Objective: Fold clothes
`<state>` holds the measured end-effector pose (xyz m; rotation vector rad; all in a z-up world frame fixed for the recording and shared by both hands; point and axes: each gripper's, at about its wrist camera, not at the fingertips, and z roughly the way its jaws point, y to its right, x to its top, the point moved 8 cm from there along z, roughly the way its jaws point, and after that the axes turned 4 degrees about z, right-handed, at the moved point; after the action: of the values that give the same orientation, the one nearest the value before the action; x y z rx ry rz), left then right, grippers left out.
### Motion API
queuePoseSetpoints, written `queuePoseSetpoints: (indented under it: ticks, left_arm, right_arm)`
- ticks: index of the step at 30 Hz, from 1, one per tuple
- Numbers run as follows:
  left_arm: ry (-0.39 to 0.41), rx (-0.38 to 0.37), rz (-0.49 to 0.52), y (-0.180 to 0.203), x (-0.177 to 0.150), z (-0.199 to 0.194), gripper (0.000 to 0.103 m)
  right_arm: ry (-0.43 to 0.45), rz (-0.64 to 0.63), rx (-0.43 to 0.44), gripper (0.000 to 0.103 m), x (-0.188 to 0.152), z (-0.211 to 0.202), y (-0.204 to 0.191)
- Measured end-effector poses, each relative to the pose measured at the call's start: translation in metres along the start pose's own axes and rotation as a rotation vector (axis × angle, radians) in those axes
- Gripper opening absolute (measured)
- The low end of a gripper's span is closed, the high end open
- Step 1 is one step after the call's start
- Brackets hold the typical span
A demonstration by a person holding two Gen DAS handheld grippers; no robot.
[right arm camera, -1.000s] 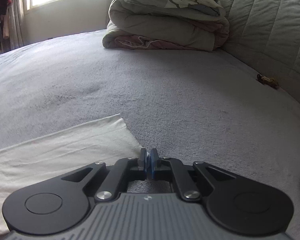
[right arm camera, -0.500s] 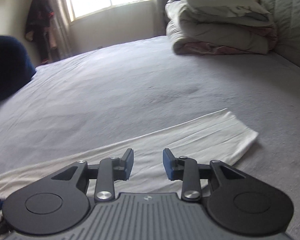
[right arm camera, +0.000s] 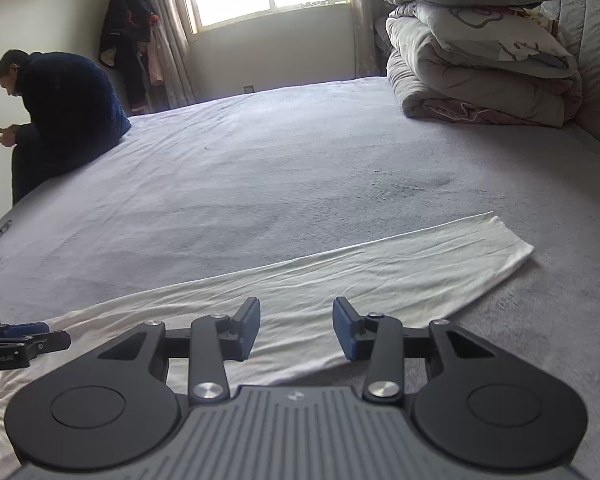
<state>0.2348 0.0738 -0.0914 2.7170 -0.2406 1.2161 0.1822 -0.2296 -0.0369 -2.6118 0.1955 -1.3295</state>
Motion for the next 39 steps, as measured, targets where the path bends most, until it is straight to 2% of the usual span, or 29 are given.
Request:
queuePoseSetpoints:
  ticks: [5, 10, 13, 15, 19, 22, 26, 29, 34, 39]
  left_arm:
    - [-0.058, 0.108, -0.08, -0.063, -0.037, -0.002, 0.062]
    - [-0.047, 0.157, -0.077, -0.08, -0.043, -0.025, 0.062]
    - [-0.012, 0.126, -0.092, -0.071, -0.037, -0.051, 0.064]
    - [0.009, 0.091, -0.08, -0.062, -0.036, -0.067, 0.068]
    - [0.036, 0.071, -0.038, -0.044, -0.044, -0.09, 0.069]
    - [0.017, 0.07, -0.043, -0.039, -0.059, -0.094, 0.069]
    - [-0.046, 0.088, -0.104, -0.034, -0.085, -0.097, 0.069]
    - [-0.06, 0.125, -0.056, -0.014, -0.095, -0.106, 0.069]
    - [-0.063, 0.11, -0.015, 0.018, -0.106, -0.117, 0.071]
    - [-0.084, 0.123, 0.035, 0.034, -0.11, -0.11, 0.076]
  right_arm:
    - [0.013, -0.014, -0.034, 0.045, -0.013, -0.059, -0.004]
    - [0.042, -0.029, -0.092, 0.046, -0.022, -0.107, -0.001]
    - [0.063, -0.016, -0.108, 0.053, -0.029, -0.128, -0.001]
    - [0.07, -0.013, -0.11, 0.054, -0.037, -0.139, -0.002]
    - [0.059, -0.007, -0.109, 0.054, -0.061, -0.148, 0.001]
    - [0.044, 0.01, -0.1, 0.054, -0.079, -0.149, 0.004]
    - [0.027, 0.015, -0.078, 0.054, -0.1, -0.146, 0.0]
    - [0.013, 0.011, -0.073, 0.054, -0.111, -0.138, -0.008]
    - [-0.001, -0.013, -0.107, 0.055, -0.121, -0.126, -0.021]
    - [-0.017, -0.029, -0.161, 0.057, -0.128, -0.118, -0.02]
